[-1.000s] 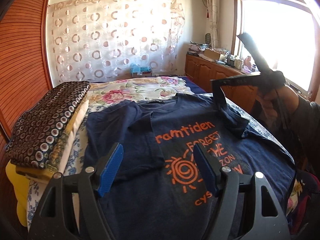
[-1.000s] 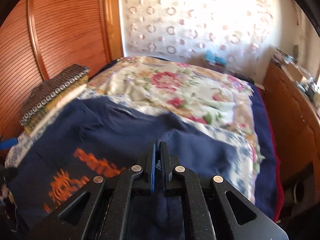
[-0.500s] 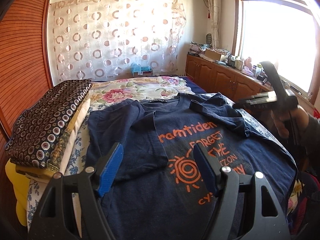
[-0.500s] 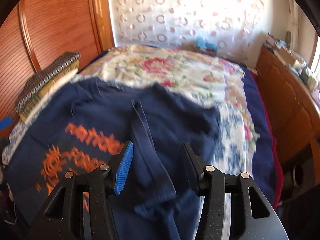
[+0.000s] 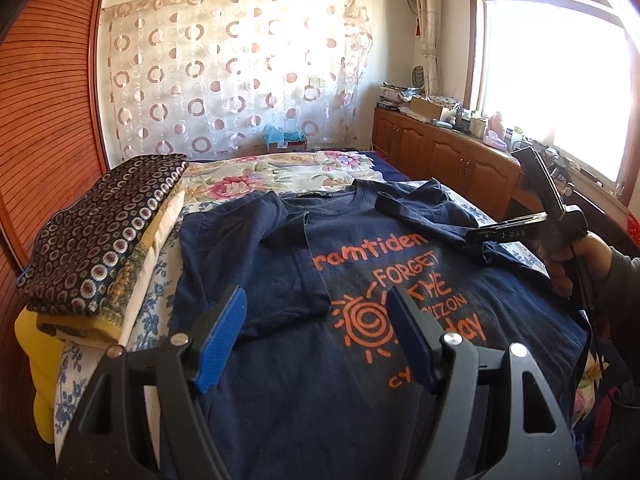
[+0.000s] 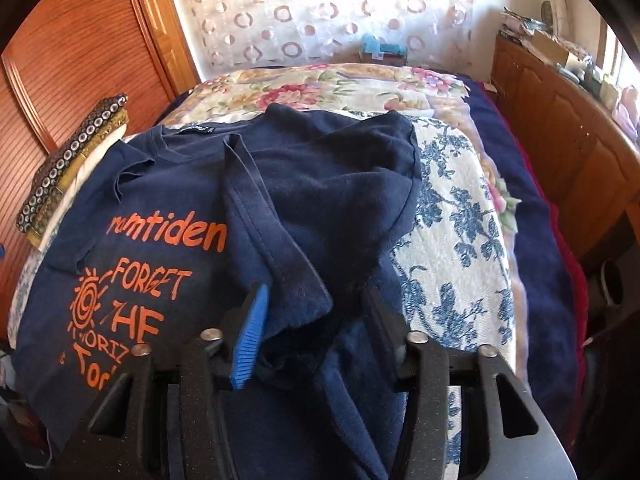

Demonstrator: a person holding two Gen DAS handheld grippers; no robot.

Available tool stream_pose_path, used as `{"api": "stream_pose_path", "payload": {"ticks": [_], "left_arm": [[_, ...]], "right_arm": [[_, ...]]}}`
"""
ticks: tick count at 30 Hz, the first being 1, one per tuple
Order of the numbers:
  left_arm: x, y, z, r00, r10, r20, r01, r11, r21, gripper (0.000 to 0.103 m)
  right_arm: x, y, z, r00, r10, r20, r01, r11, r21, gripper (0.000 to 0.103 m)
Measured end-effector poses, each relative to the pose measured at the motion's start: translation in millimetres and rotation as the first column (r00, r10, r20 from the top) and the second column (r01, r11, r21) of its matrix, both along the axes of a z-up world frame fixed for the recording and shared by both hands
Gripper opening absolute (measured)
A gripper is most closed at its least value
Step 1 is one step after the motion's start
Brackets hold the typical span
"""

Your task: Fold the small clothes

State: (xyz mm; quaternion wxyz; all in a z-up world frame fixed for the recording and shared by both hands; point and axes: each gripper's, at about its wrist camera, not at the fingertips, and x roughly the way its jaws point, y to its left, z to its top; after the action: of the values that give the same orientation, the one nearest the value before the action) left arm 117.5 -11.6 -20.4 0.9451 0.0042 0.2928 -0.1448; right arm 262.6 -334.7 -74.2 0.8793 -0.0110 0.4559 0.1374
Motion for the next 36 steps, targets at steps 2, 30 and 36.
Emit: {"api": "stream_pose_path", "payload": {"ticks": [2,30,36], "left_arm": [[-4.9,1.4,-1.1,1.000,0.006,-0.004,-0.006,1.000,-0.001,0.072],[-3.0,31.5,0.0,0.995,0.097,-0.016,-0.096,0.995,0.014,0.072],[10.2,37.2,-3.4,0.994,0.107,-0.026,-0.107,0.994,0.024,0.072]], "right_arm": [[-3.6,5.6,1.1,1.000,0.020,0.014,-0.020,1.000,-0.001,0.012],[-42.4,49.3,32.7,0.975,0.174,0.140,-0.181,0.983,0.041,0.055],[-23.8,69.3,5.3,0.978,0.191,0.080,-0.194,0.980,0.036,0.050]]}}
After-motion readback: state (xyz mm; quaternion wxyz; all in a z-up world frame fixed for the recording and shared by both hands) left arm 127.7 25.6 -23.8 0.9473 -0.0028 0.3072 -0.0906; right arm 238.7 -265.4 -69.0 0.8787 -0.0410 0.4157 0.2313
